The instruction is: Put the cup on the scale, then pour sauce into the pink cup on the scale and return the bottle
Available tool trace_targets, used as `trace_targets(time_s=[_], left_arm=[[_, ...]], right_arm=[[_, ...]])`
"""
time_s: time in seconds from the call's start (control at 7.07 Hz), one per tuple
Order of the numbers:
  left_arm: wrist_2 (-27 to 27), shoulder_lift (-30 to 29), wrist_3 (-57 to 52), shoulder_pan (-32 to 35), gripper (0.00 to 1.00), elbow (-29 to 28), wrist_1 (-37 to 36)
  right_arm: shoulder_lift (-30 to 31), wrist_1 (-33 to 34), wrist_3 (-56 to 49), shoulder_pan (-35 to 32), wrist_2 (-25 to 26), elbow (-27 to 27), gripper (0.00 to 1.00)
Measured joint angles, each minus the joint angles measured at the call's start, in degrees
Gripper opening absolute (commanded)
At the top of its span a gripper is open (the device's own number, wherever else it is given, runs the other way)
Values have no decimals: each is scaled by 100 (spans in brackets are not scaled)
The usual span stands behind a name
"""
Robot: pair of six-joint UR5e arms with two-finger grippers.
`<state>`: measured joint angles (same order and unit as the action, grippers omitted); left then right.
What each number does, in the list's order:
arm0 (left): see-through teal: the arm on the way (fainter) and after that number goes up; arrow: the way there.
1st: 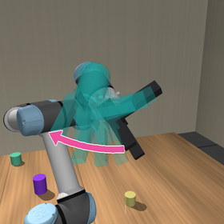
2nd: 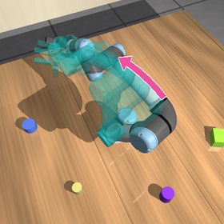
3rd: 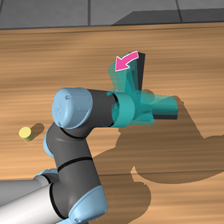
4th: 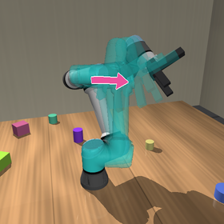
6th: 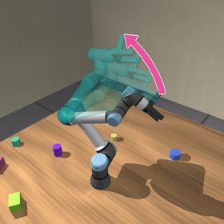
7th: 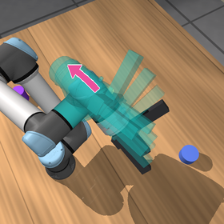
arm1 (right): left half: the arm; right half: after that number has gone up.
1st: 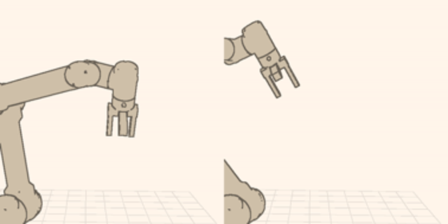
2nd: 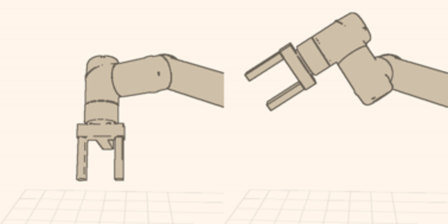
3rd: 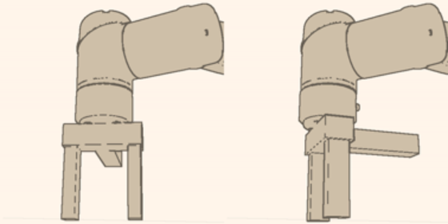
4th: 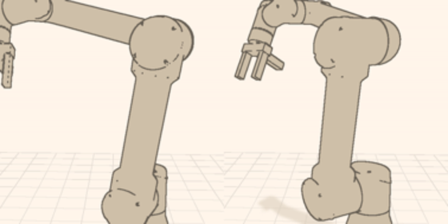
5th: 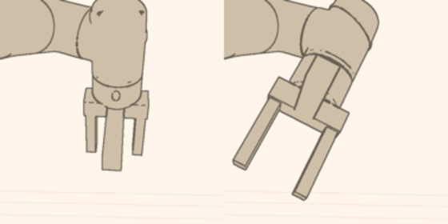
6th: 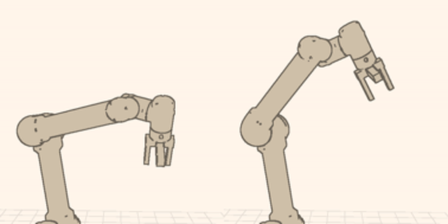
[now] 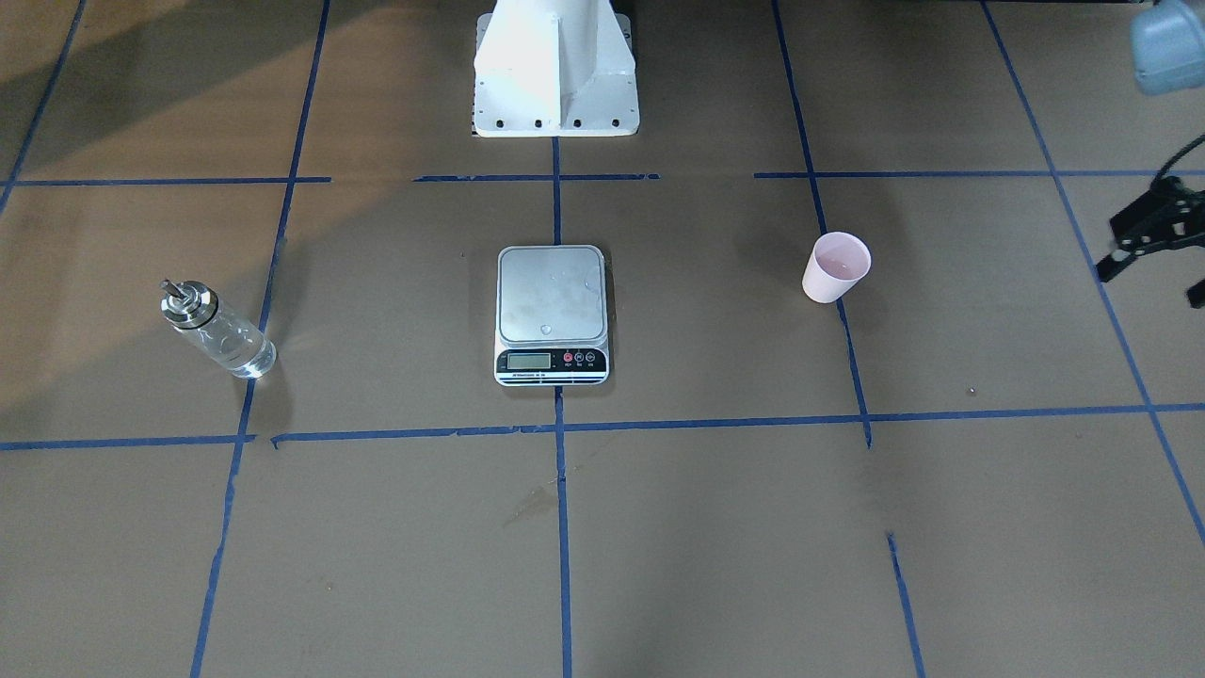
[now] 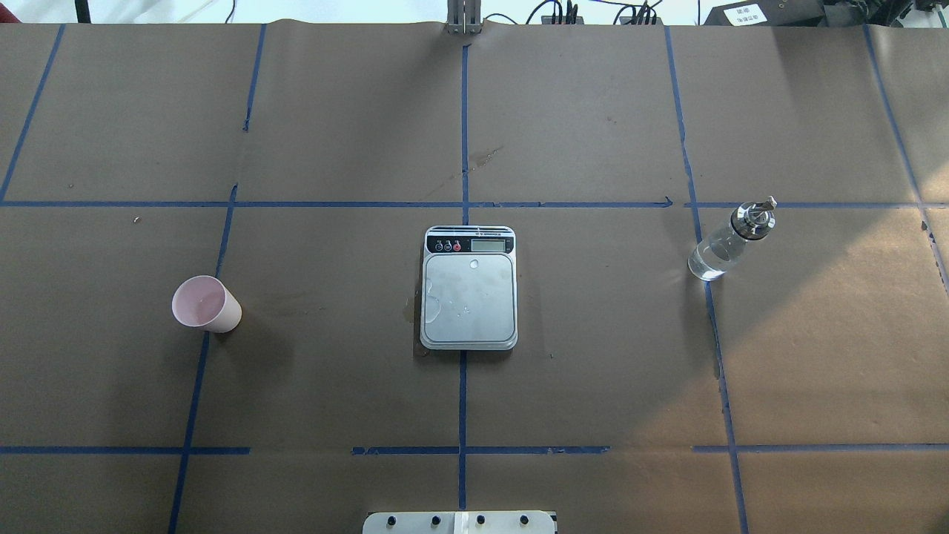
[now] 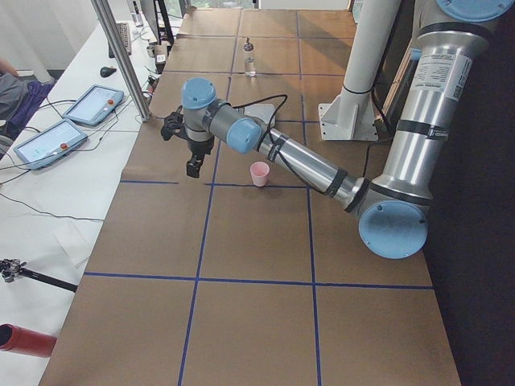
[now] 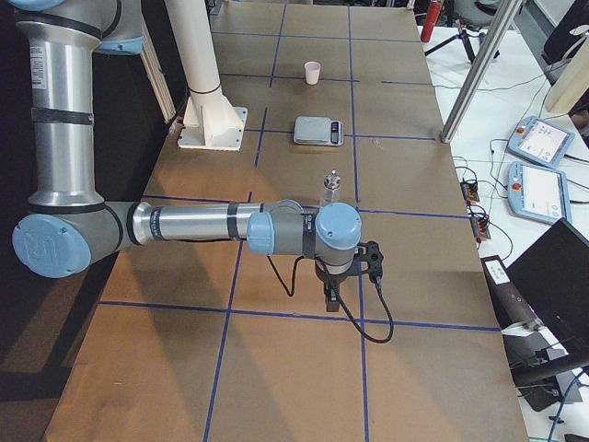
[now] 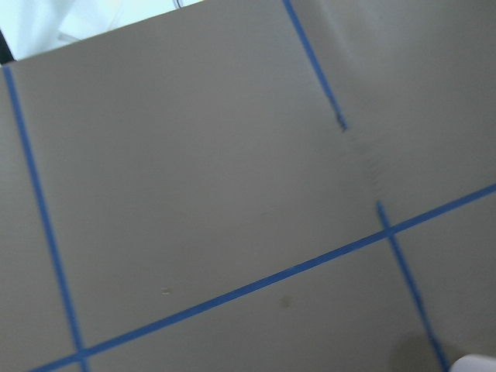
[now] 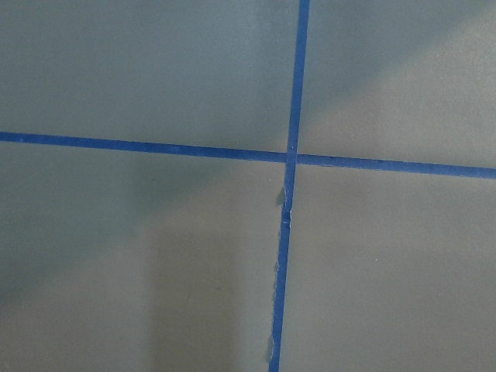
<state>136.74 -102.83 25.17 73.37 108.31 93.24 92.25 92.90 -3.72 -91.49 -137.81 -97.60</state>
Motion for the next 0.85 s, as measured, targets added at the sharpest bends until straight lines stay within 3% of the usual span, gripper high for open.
trace_targets(time_s=[0.28, 0.42, 0.57, 0.85], left_arm=[[-352, 448, 1865, -900, 100, 544, 475], [-725, 970, 2703, -1361, 100, 660, 1285], [-1142, 1440, 3495, -1872, 100, 640, 2158], [-1612, 1716, 4298, -2624, 98, 462, 2804]], right_arm=[[-49, 0, -7, 0, 36, -33, 100], [-15, 0, -7, -1, 55, 1, 100], [18, -5, -6, -1, 60, 9, 100], [16, -29, -4, -1, 61, -7, 100]])
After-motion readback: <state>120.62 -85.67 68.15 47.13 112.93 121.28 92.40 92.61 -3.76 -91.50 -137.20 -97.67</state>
